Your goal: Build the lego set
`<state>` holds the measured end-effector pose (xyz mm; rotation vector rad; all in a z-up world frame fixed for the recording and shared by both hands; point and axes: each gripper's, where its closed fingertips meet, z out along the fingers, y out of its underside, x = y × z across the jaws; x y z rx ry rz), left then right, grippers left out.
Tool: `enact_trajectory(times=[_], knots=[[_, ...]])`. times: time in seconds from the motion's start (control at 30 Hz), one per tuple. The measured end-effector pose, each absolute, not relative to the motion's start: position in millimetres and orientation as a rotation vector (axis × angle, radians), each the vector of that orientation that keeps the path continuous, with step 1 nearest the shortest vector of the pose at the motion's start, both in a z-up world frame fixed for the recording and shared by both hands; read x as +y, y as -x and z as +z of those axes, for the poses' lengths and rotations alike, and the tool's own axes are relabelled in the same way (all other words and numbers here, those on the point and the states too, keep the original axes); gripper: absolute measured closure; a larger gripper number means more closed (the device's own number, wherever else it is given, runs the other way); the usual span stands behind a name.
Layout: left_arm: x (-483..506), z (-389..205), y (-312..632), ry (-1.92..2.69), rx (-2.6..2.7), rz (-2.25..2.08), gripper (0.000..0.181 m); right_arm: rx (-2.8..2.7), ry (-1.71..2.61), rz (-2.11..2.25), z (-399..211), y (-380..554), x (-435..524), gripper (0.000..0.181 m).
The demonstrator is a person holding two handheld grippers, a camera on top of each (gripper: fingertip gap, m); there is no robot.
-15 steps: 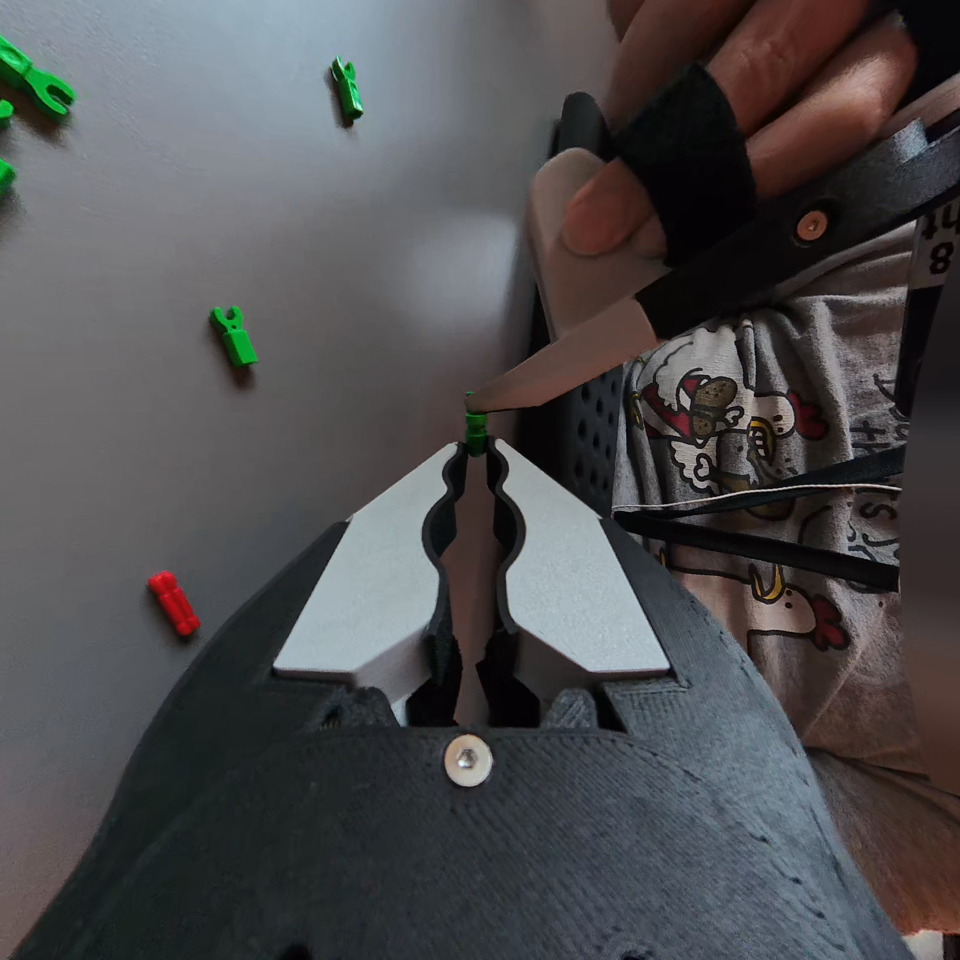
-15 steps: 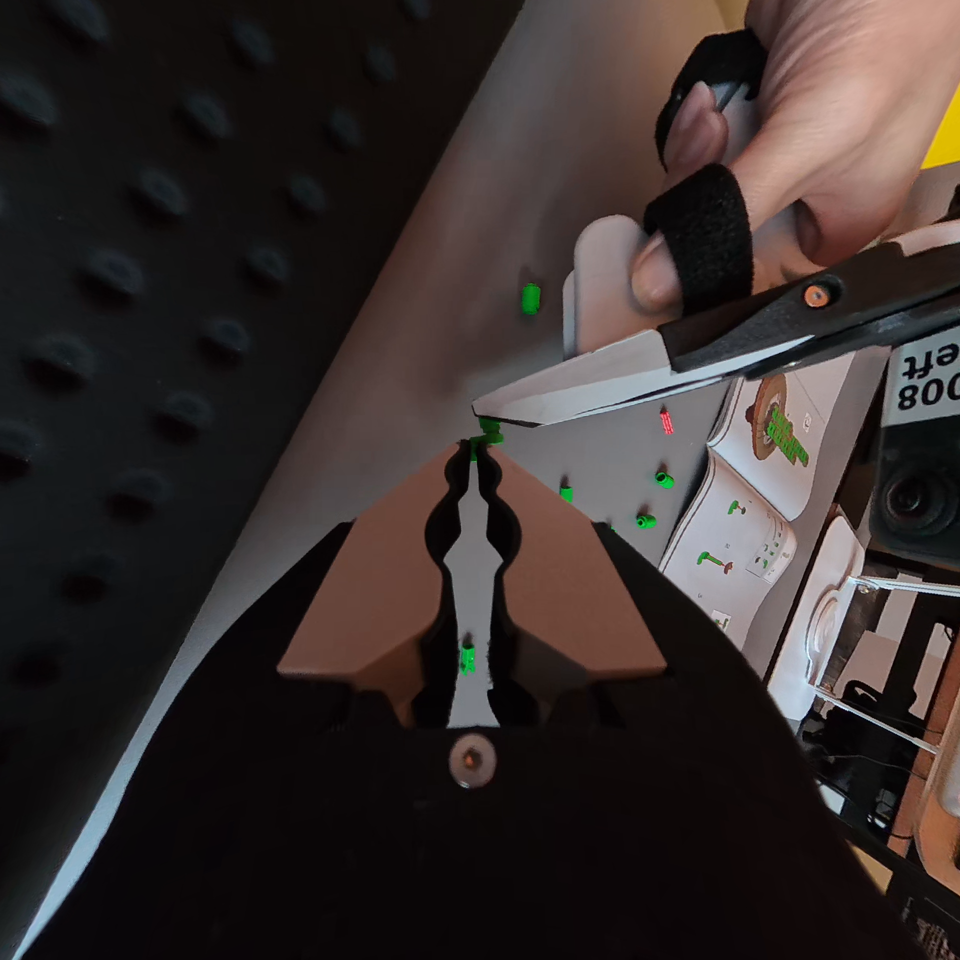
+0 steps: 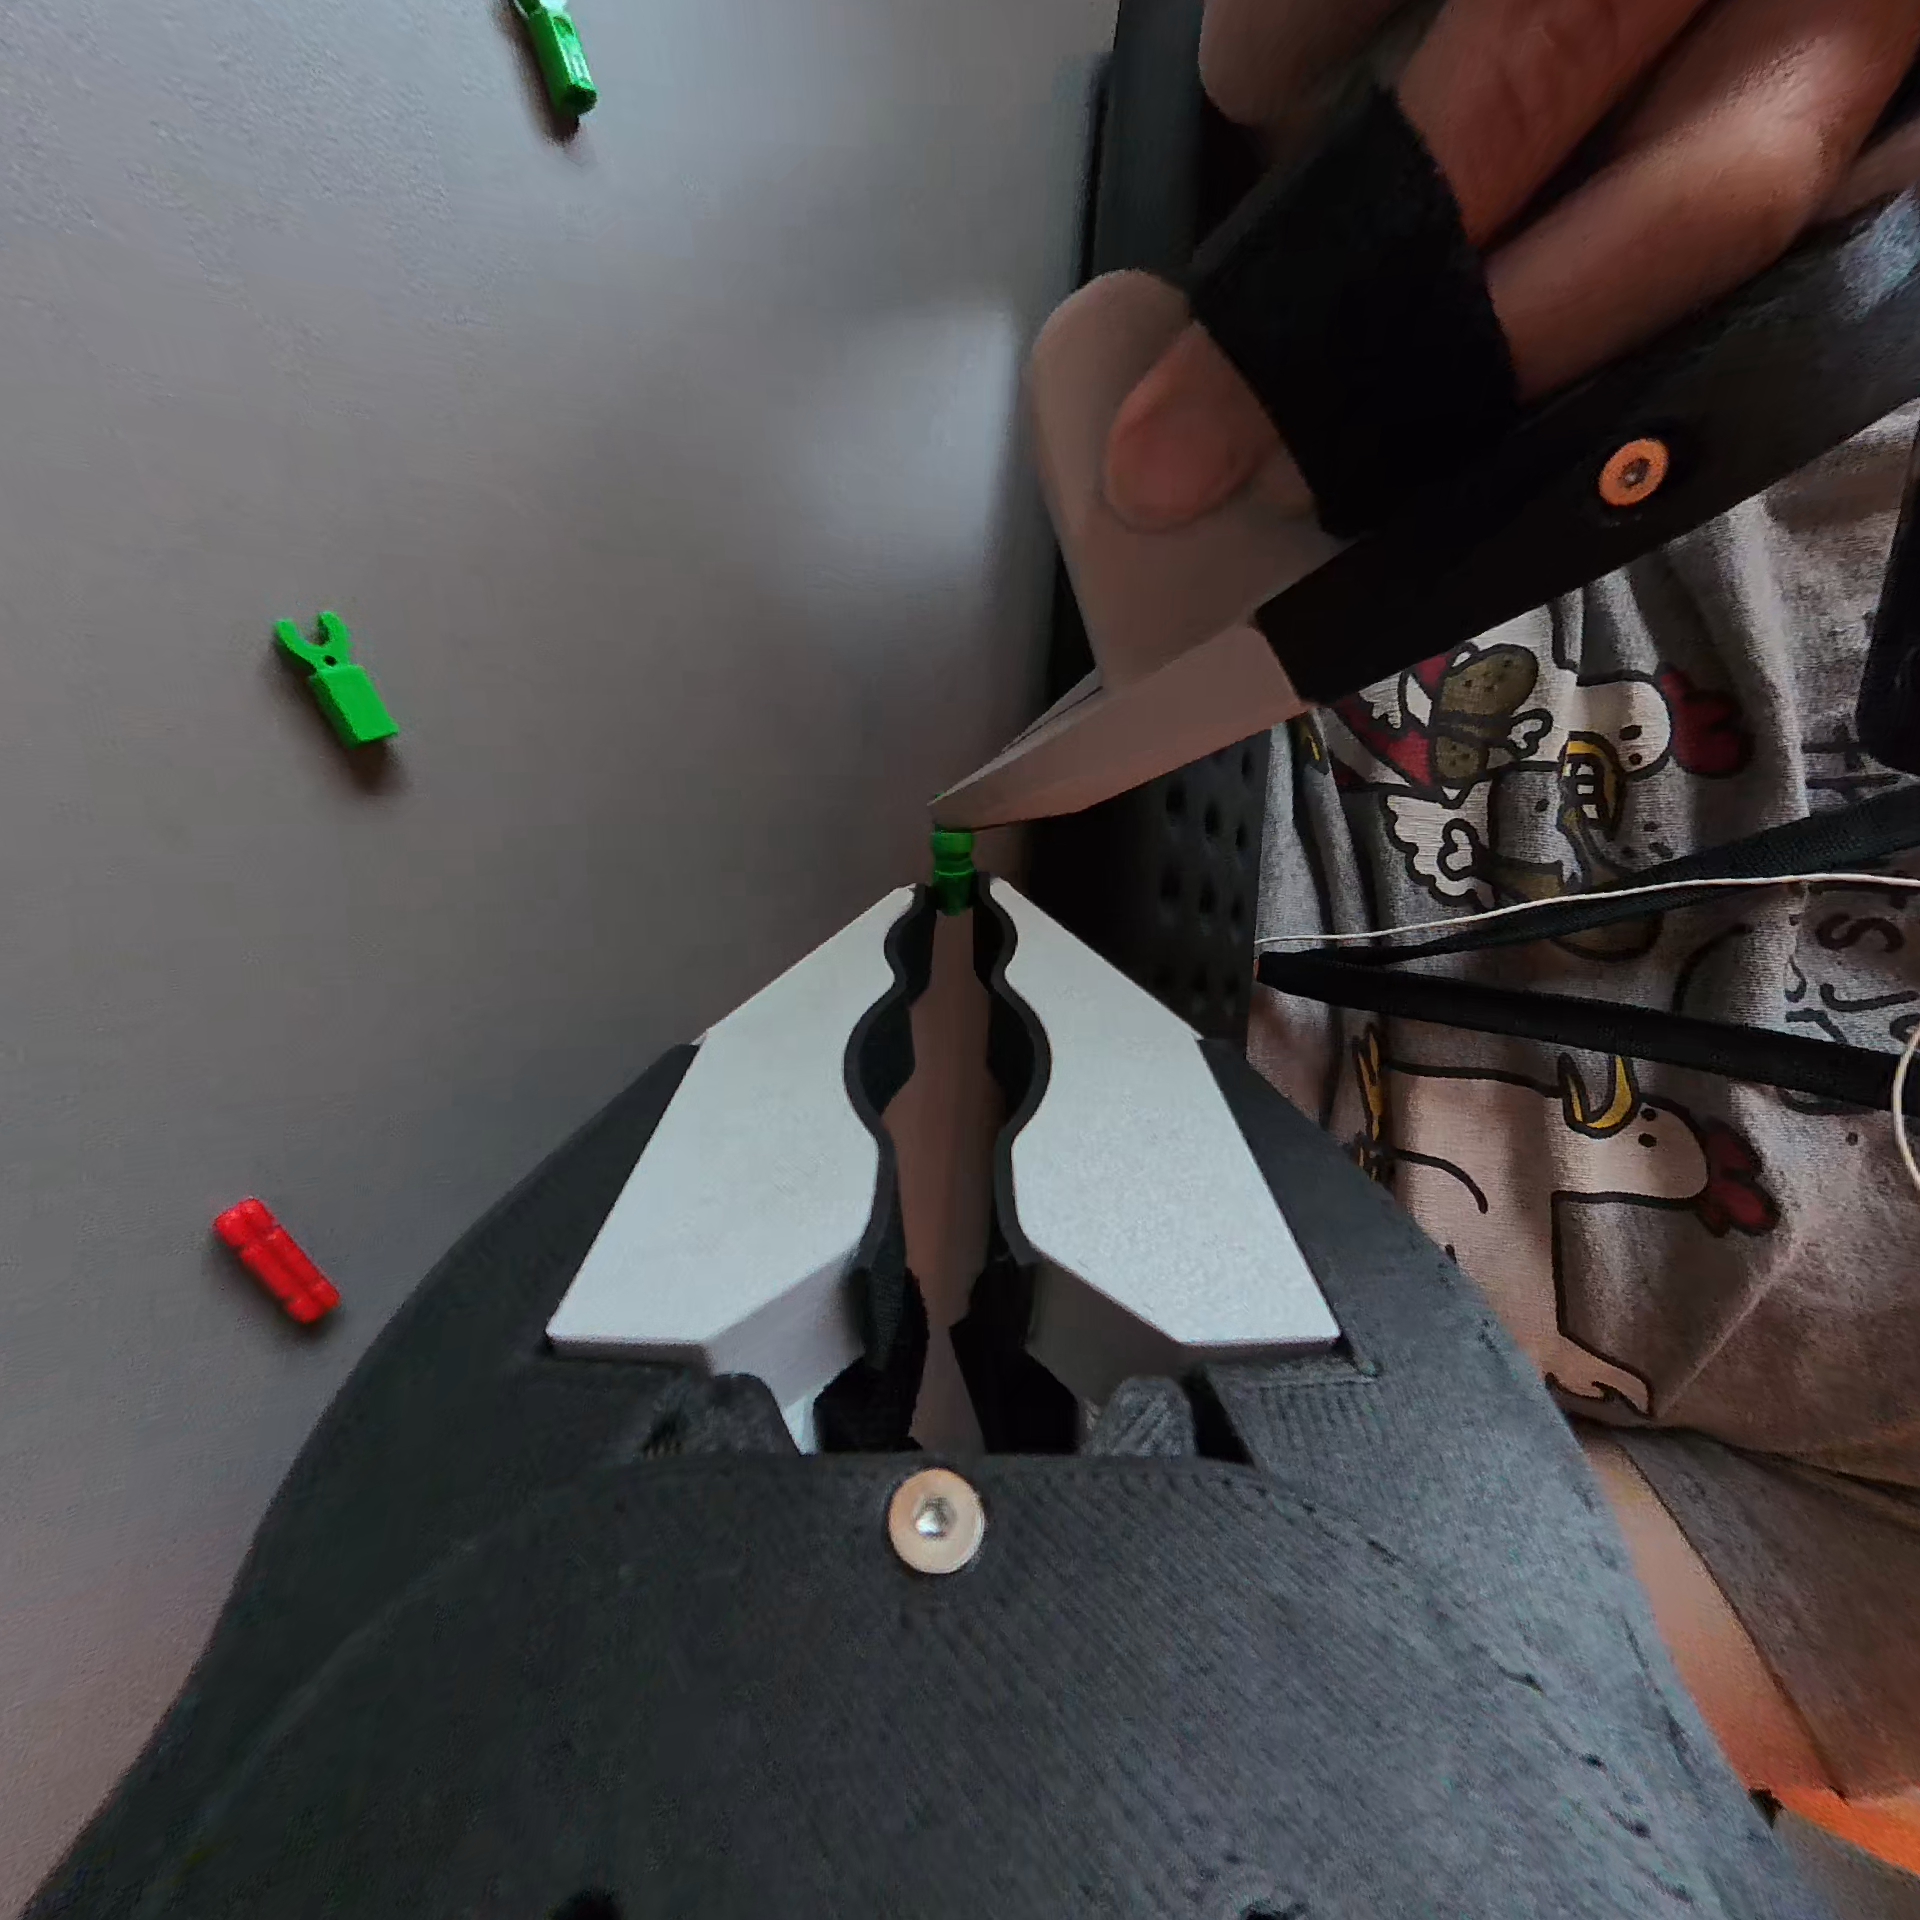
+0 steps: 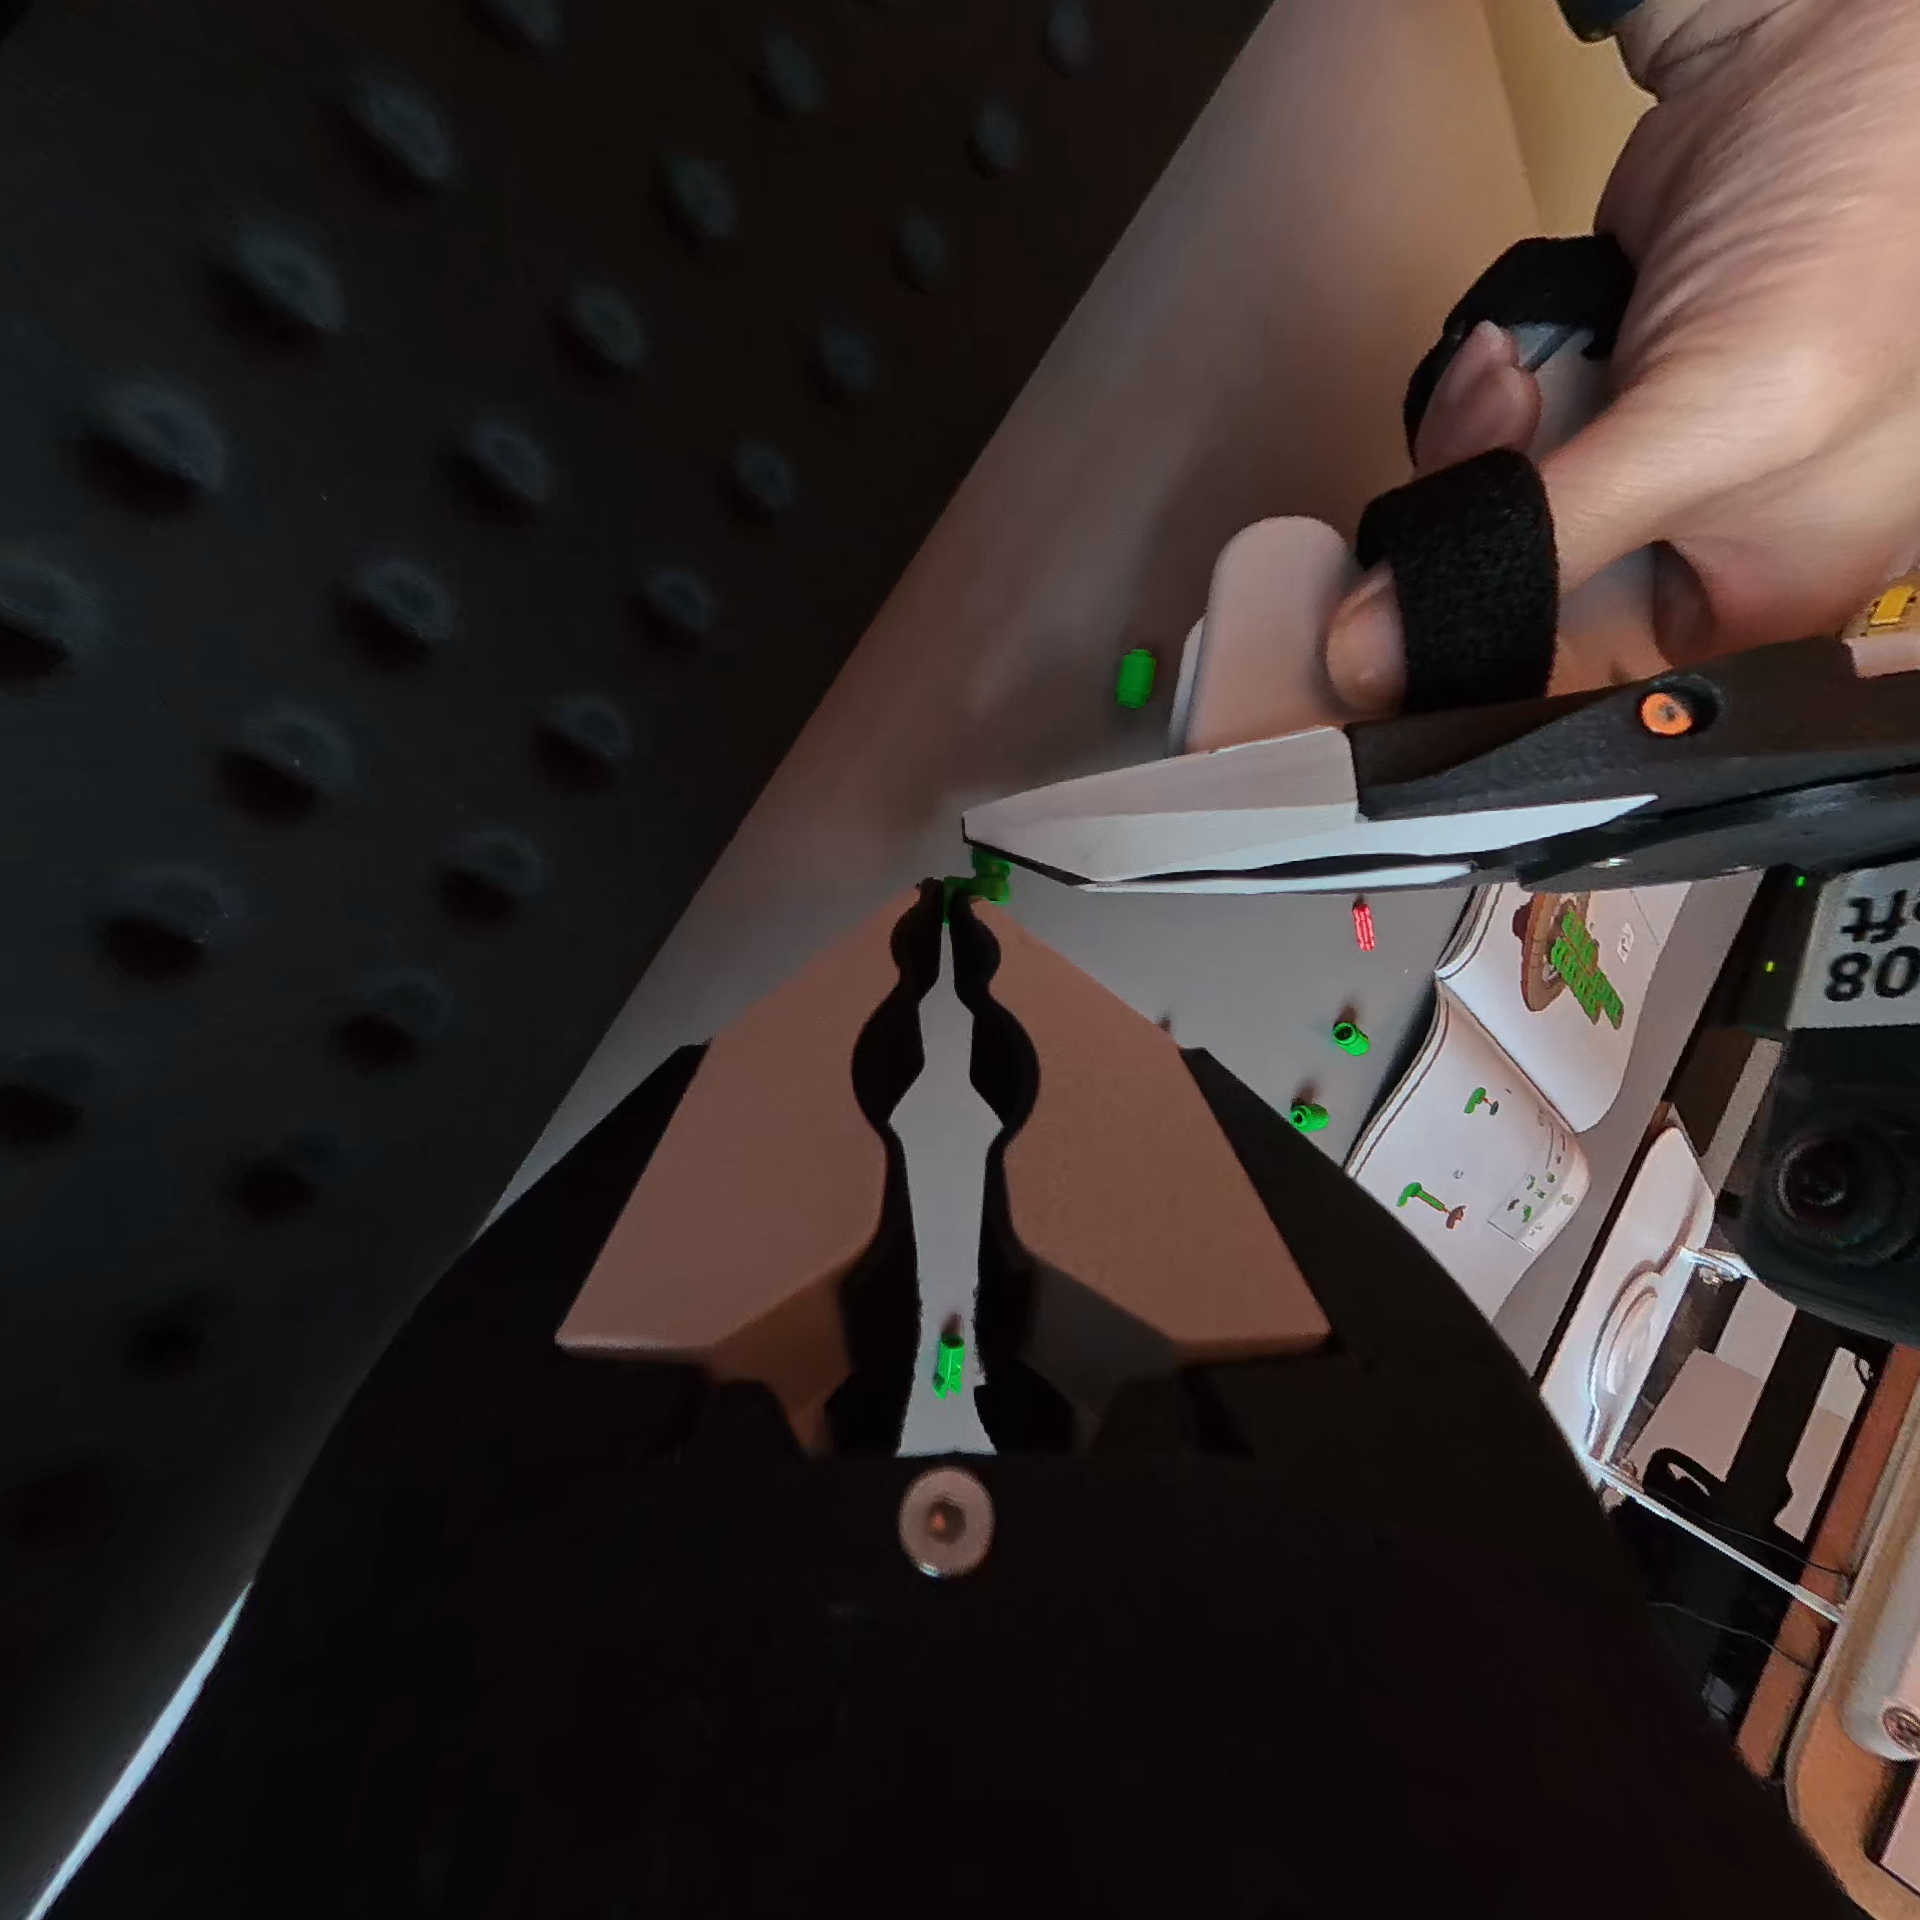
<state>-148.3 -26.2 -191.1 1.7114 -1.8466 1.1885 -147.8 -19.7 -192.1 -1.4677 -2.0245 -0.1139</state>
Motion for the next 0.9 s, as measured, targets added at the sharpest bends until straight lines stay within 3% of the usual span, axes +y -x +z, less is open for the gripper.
enact_trajectory(times=[0.9], knots=[[-18,-197,147,-1.796,-1.811,1.158,0.176,-1.904,1.623,-0.048,-198,145,-8,0.179]])
